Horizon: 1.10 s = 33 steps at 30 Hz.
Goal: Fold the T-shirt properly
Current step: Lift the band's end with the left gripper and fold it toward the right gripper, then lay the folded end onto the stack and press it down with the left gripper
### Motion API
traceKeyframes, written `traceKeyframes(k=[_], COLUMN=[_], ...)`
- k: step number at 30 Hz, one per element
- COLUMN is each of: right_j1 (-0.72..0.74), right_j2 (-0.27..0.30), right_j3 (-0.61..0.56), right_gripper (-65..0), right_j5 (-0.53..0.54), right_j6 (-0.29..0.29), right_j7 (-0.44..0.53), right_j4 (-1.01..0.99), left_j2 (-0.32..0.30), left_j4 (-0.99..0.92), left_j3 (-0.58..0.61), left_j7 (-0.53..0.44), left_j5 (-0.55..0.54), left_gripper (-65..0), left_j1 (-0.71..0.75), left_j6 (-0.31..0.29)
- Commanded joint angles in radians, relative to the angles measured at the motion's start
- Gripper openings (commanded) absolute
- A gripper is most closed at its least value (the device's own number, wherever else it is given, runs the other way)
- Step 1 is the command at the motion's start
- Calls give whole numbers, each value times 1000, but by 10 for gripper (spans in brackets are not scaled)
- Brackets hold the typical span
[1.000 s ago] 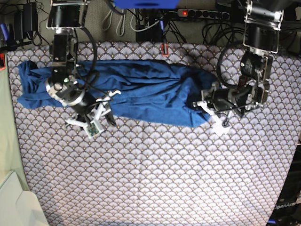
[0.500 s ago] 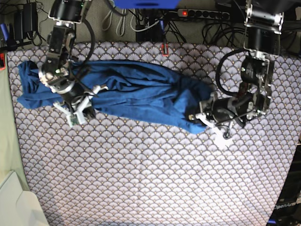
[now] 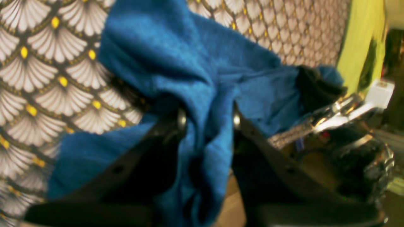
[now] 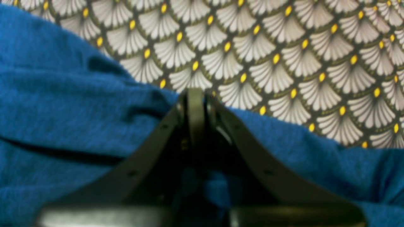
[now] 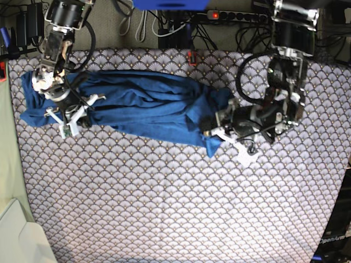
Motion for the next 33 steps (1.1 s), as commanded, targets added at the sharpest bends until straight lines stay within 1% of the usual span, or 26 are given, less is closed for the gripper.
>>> traceKeyframes(k=[1,3,5,8,11,13,15,17,20,22,27,30,33], right_j1=[10,8,8,8,10,11,14,14,14,13,10,10,14], right_j2=[6,6,4,4,4,4,6,6,6,6,7,27,29], right_j3=[1,1,1,-1,-1,-1,-2,-2,-4,-2,-2,-2,-2], right_gripper=[-650,-650,-650,-650,-650,-650,-650,-650,-650,-650,-650,-650,-650], right_j5=[17,17,17,17,15,15,14,12,12,12,12,15,12], right_j6=[3,3,3,3,3,3,3,3,3,3,3,3,3], right_j7=[32,36,36,36,36,36,36,36,36,36,36,36,36], right_j4=[15,13,13,13,13,13,13,13,13,13,13,13,13], left_j2=[17,51,88,135,205,234,254,266,281,297,338,349,353], left_j4=[27,13,7,13,26,38,55,66,59,58,58,56,36], left_j3=[-3,-6,-4,0,12,63,147,223,304,336,384,407,413], left_j7=[5,1,-1,-1,-12,-35,-73,-118,-180,-216,-265,-288,-334], left_j5=[-43,-42,-42,-31,49,116,185,230,242,248,248,250,250], left_gripper=[-650,-650,-650,-650,-650,-650,-650,-650,-649,-649,-648,-648,-648], left_j1=[-15,-11,-5,6,9,9,9,9,9,6,2,2,2], left_j6=[79,142,182,211,233,268,331,409,410,410,410,410,410])
